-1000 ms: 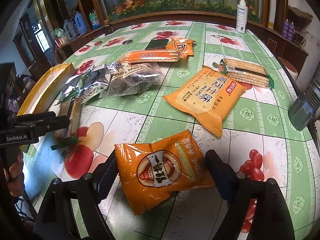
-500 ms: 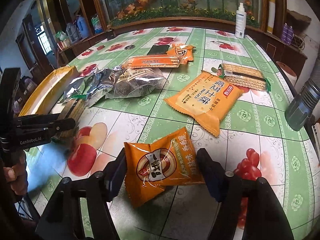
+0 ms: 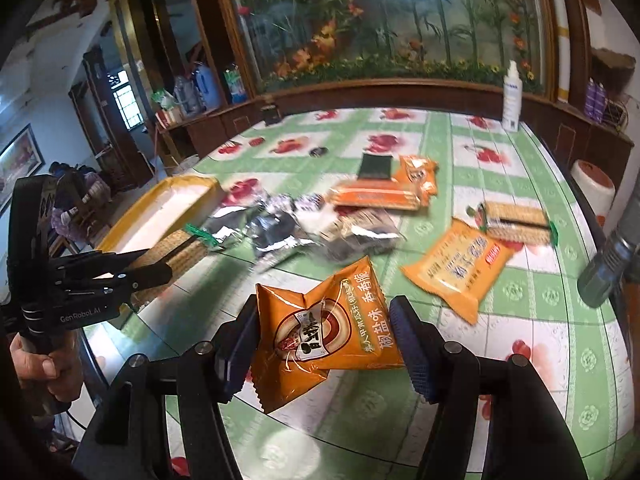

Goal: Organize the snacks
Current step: 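Carry the cracker pack and orange bag over the yellow-rimmed tray with both tools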

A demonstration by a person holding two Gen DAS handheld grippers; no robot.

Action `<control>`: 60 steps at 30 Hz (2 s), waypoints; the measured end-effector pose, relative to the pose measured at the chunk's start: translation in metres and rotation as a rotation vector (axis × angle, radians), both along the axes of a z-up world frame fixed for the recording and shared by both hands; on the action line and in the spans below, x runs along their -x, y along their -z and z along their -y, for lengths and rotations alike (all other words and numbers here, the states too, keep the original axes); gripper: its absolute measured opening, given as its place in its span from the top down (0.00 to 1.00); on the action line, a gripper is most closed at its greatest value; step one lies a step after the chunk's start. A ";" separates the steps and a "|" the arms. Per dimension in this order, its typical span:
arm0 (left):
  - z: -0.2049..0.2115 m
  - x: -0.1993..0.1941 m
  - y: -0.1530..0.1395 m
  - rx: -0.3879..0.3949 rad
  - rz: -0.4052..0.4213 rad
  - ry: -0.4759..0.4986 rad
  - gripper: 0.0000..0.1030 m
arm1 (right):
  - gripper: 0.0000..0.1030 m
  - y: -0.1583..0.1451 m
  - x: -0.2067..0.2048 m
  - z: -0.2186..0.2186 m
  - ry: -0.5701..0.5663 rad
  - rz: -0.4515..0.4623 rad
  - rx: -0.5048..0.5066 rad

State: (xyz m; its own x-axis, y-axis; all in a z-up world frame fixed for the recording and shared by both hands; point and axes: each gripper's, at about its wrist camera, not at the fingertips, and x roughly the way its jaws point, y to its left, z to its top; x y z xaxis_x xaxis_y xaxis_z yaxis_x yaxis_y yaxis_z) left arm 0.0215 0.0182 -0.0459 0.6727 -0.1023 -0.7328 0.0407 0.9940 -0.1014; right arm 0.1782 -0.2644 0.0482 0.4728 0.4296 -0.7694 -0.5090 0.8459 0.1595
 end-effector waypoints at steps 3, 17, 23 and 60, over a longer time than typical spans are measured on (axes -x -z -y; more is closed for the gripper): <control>-0.010 0.007 -0.012 -0.001 0.035 -0.025 0.58 | 0.36 -0.010 0.004 -0.009 -0.020 0.016 -0.028; -0.078 0.035 -0.045 -0.060 0.144 -0.229 0.57 | 0.37 -0.046 0.011 -0.082 -0.169 0.087 -0.094; -0.106 0.041 -0.046 -0.073 0.154 -0.307 0.57 | 0.37 -0.051 0.016 -0.119 -0.245 0.089 -0.120; -0.166 0.029 0.012 -0.066 0.011 -0.449 0.57 | 0.37 0.035 -0.023 -0.299 -0.477 -0.117 -0.130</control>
State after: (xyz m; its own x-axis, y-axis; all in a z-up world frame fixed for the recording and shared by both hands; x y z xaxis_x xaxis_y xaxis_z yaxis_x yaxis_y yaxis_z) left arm -0.0071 0.1838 -0.0581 0.6473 0.2483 -0.7206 -0.3956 0.9176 -0.0392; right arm 0.2010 0.0344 0.0136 0.1140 0.6725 -0.7313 -0.8062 0.4927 0.3275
